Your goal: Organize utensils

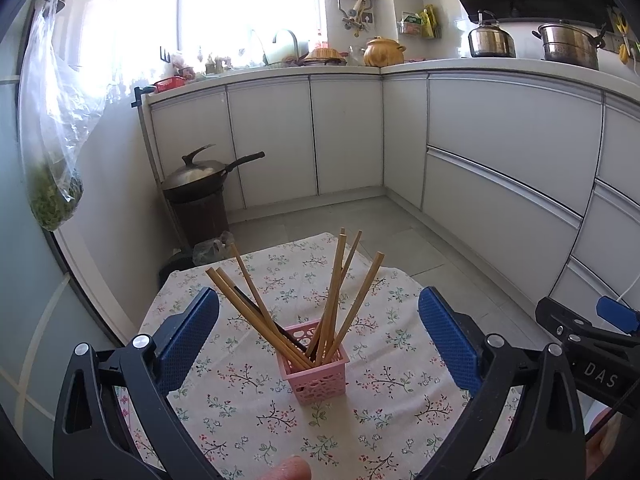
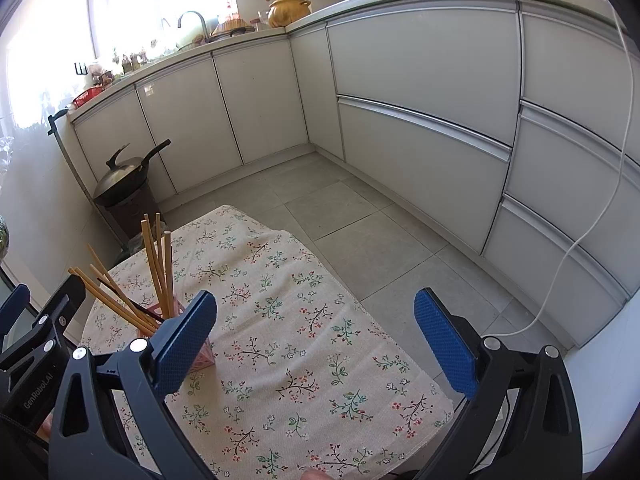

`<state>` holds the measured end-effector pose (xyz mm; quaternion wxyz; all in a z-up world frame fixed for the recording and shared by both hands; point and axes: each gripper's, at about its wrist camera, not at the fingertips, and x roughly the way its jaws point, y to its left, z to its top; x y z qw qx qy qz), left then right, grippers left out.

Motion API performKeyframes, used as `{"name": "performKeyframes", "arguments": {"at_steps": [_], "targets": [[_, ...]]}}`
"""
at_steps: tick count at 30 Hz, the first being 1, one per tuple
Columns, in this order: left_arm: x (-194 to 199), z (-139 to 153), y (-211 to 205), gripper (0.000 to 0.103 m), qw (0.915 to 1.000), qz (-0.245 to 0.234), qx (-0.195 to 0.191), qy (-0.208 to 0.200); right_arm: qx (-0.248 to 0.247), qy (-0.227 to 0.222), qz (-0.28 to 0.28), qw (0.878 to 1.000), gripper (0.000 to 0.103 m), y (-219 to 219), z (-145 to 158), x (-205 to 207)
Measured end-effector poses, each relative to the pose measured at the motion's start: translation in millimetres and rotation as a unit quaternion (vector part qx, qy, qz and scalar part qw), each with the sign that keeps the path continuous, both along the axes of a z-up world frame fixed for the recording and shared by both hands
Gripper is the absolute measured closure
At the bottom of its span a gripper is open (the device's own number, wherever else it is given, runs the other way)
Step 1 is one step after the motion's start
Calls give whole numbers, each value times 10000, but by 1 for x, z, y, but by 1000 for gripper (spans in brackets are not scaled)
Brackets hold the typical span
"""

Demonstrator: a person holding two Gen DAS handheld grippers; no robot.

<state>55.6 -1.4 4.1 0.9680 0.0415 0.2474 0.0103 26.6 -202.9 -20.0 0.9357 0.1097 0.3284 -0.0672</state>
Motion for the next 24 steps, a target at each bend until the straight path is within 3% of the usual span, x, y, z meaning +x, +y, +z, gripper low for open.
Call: {"name": "performKeyframes", "arguments": {"at_steps": [24], "targets": [[0,-1,3,7,10000,27,2,36,5,25,19,10000,7,1,-2,-1]]}}
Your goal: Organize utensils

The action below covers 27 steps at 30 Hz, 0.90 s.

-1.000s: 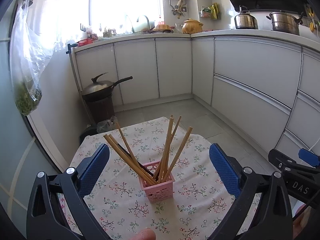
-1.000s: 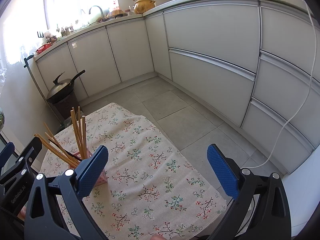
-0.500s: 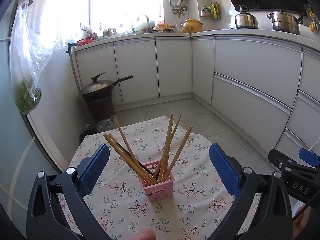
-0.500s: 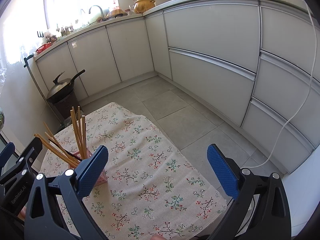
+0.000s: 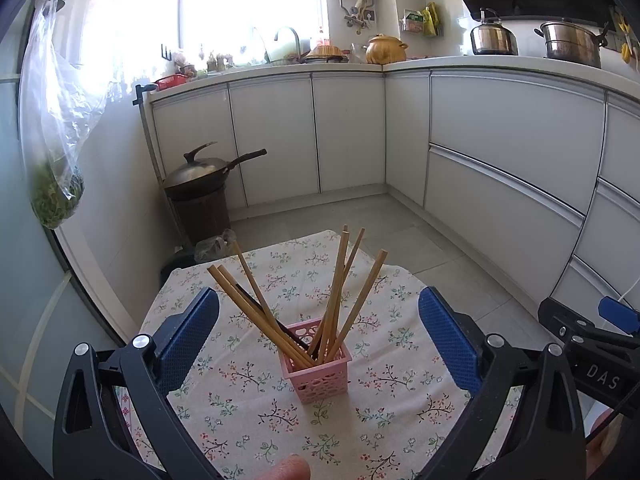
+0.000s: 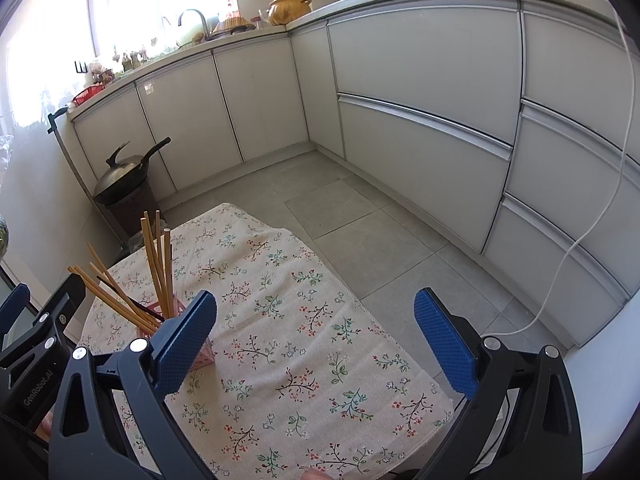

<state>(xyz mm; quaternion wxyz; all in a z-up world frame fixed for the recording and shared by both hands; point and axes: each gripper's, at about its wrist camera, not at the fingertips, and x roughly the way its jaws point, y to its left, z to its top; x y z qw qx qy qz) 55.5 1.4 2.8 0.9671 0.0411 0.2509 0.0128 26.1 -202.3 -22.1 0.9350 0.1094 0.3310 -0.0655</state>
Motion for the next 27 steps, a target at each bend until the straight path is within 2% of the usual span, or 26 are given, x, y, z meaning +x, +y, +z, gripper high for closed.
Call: {"name": "performKeyframes", "arguments": {"at_steps": [13,20,27], "targets": [[3,-5,-2,7,10000,-11,25,87,-2,16,11,10000,7,0,-1,1],[9,-9,-2,7,9982,-283,-300,431,9,32,17,10000,7,0,-1,1],[5,-11,-6,10,9996,-231,12,179,60,78,20,9999,7,-2,-3,3]]}}
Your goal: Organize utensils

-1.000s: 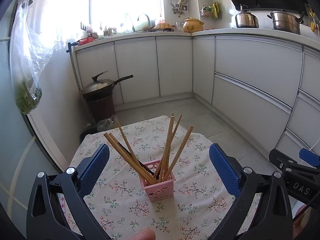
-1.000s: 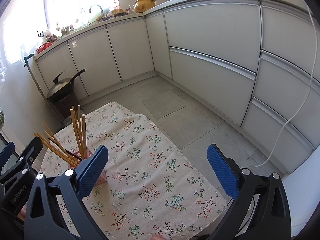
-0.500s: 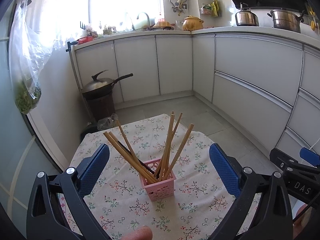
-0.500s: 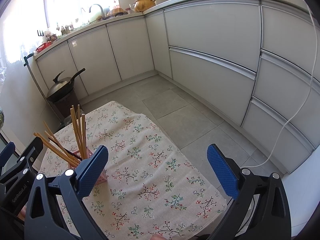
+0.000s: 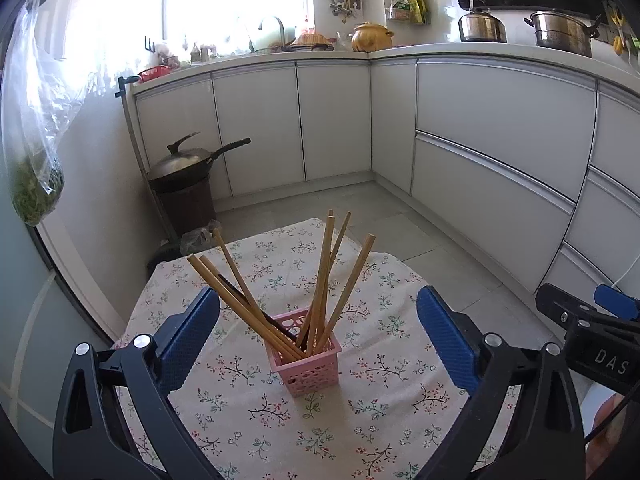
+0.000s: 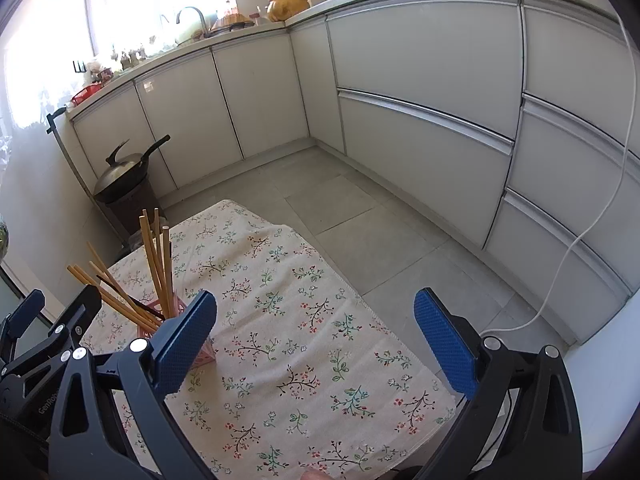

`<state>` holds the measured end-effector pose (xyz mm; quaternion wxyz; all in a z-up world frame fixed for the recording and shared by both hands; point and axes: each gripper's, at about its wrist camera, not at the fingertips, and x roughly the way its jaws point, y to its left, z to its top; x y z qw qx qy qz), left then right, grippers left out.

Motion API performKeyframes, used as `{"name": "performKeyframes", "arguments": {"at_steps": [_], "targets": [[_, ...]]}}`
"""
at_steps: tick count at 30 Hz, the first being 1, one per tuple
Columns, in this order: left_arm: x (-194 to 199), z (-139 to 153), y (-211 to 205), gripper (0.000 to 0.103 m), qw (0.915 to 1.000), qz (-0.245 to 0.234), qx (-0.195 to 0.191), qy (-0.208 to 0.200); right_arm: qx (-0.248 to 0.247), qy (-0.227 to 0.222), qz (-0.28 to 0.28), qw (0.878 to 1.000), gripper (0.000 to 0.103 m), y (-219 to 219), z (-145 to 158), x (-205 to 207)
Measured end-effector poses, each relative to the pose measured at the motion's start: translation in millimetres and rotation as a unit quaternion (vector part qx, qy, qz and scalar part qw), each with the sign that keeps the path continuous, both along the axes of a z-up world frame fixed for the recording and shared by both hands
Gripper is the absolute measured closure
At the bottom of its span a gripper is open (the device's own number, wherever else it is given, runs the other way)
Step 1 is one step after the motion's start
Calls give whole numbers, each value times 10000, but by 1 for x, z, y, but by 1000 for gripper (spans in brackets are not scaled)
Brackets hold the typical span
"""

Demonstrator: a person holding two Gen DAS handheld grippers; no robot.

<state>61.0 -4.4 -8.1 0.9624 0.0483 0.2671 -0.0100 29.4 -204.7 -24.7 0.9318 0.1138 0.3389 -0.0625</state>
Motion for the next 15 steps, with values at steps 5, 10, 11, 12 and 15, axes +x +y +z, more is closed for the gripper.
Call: {"name": "performKeyframes", "arguments": {"at_steps": [5,10,11,12,15], "targets": [[-2,3,0,12,10000,30,49,-76,11,46,-17,10000,7,-2,-1,1],[-4,10,0,7,9997,165,91,-142,-25,15,-28,10000,7,-1,1,1],[-6,11,-2,7,9997,105,117,-185,-25,12,-27,10000,7,0,1,1],[-8,12,-3,7,9997,89,114,-218,-24,11,-25,10000,7,0,1,1],[-11,14,-5,7,9996,55,82,-274,-23,9,-24,10000,7,0,1,1]]}}
